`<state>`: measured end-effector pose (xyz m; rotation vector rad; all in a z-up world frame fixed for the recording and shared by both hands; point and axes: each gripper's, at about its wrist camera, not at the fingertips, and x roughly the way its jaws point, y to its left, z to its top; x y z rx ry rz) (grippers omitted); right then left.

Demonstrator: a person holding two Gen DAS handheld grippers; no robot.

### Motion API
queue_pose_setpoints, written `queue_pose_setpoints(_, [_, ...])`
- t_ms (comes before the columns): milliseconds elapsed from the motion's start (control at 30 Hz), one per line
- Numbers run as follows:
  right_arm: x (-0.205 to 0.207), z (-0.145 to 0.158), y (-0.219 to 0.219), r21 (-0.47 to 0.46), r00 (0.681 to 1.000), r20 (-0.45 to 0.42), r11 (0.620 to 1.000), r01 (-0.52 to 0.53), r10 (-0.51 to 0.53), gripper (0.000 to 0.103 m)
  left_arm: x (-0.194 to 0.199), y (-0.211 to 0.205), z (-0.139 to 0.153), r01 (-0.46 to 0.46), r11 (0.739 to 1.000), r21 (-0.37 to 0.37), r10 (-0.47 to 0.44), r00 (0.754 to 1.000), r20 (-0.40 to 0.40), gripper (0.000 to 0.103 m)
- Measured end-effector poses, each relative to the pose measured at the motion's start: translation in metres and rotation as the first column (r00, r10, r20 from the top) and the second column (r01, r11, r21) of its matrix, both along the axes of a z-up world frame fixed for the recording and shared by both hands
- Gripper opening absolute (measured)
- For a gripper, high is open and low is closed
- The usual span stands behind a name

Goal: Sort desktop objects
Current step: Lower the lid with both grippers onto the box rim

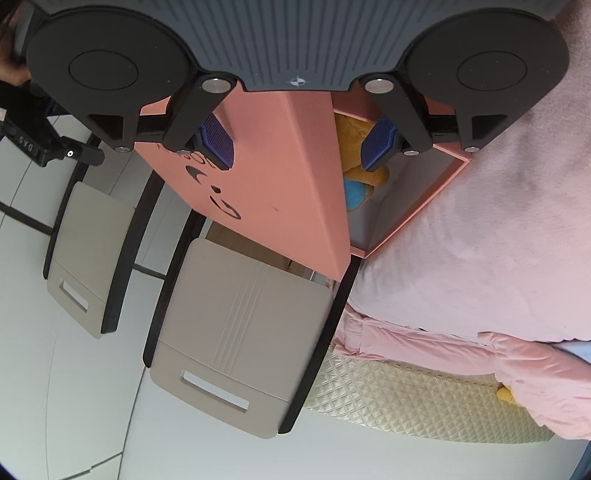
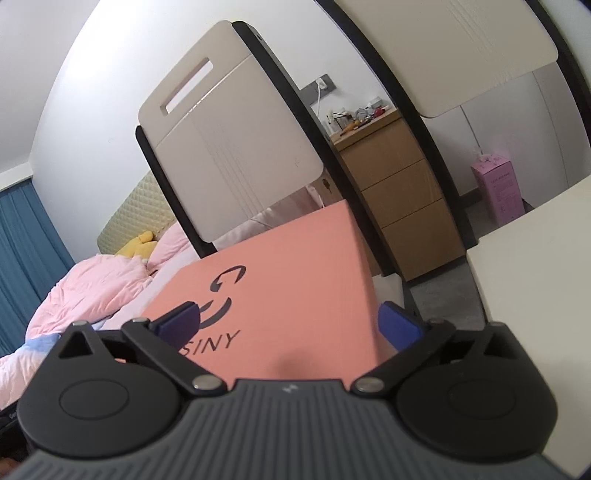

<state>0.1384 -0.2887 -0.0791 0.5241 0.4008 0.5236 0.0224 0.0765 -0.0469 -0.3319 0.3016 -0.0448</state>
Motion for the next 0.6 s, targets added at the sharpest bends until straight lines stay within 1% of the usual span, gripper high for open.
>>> queue_pose_setpoints(67, [-0.002, 0.0, -0.002, 0.0, 1.0, 0.001, 1.0, 0.006, -0.006, 0.103, 0.0, -0.001, 0.0, -0.002, 1.0, 0.009, 0.002, 1.0, 0.001, 0.08])
queue_pose_setpoints(200, [-0.011, 0.0, -0.01, 0.011, 0.999, 0.002, 0.999, 0.053, -0.053, 0.102, -0.001, -0.004, 0.0, 0.0, 1.0, 0.027, 0.0, 1.0, 0.007, 0.078])
queue_pose_setpoints(233, [-0.012, 0.0, -0.011, 0.016, 0.999, -0.003, 0.999, 0.045, -0.045, 0.095, -0.001, -0.006, 0.0, 0.002, 0.999, 0.037, -0.002, 1.0, 0.007, 0.074])
queue_pose_setpoints(267, [-0.014, -0.001, -0.011, 0.015, 0.999, -0.012, 0.999, 0.033, -0.033, 0.09, -0.001, -0.007, 0.0, 0.003, 0.999, 0.047, -0.004, 1.0, 0.007, 0.073])
queue_pose_setpoints(300, [-0.015, -0.001, -0.009, -0.001, 0.999, -0.018, 0.999, 0.032, -0.032, 0.083, -0.002, -0.009, 0.0, 0.001, 0.999, 0.053, -0.002, 1.0, 0.011, 0.07])
queue_pose_setpoints(333, [-0.018, -0.001, -0.006, -0.023, 0.999, -0.016, 0.999, 0.044, -0.045, 0.077, -0.003, -0.01, 0.0, -0.003, 0.998, 0.059, 0.002, 1.0, 0.017, 0.065])
queue_pose_setpoints(367, [-0.021, -0.001, -0.005, -0.035, 0.999, -0.014, 0.998, 0.051, -0.052, 0.076, -0.003, -0.01, 0.001, -0.011, 0.998, 0.066, 0.01, 1.0, 0.024, 0.063])
queue_pose_setpoints(433, [-0.023, -0.001, -0.003, -0.017, 0.998, -0.02, 0.998, 0.057, -0.058, 0.068, -0.004, -0.01, 0.001, -0.052, 0.995, 0.086, 0.049, 0.998, 0.035, 0.061])
queue_pose_setpoints(467, [-0.025, -0.001, -0.001, -0.008, 0.998, -0.024, 0.998, 0.057, -0.057, 0.067, -0.005, -0.01, 0.001, -0.078, 0.992, 0.098, 0.074, 0.996, 0.04, 0.061])
queue_pose_setpoints(500, [-0.026, 0.0, 0.001, 0.001, 0.999, -0.02, 0.999, 0.044, -0.044, 0.066, -0.005, -0.008, 0.001, -0.105, 0.989, 0.106, 0.101, 0.994, 0.044, 0.061])
queue_pose_setpoints(533, [-0.028, 0.002, 0.005, 0.011, 1.0, -0.007, 1.0, 0.017, -0.017, 0.06, -0.005, -0.004, 0.001, -0.115, 0.989, 0.097, 0.112, 0.993, 0.044, 0.061])
queue_pose_setpoints(567, [-0.029, 0.003, 0.011, 0.025, 0.999, 0.006, 0.999, -0.034, 0.034, 0.051, -0.004, 0.0, 0.001, -0.11, 0.991, 0.073, 0.107, 0.993, 0.039, 0.061])
queue_pose_setpoints(600, [-0.031, 0.005, 0.022, 0.018, 0.995, 0.023, 0.995, -0.097, 0.097, 0.043, -0.003, 0.004, 0.001, -0.107, 0.993, 0.056, 0.105, 0.994, 0.035, 0.061])
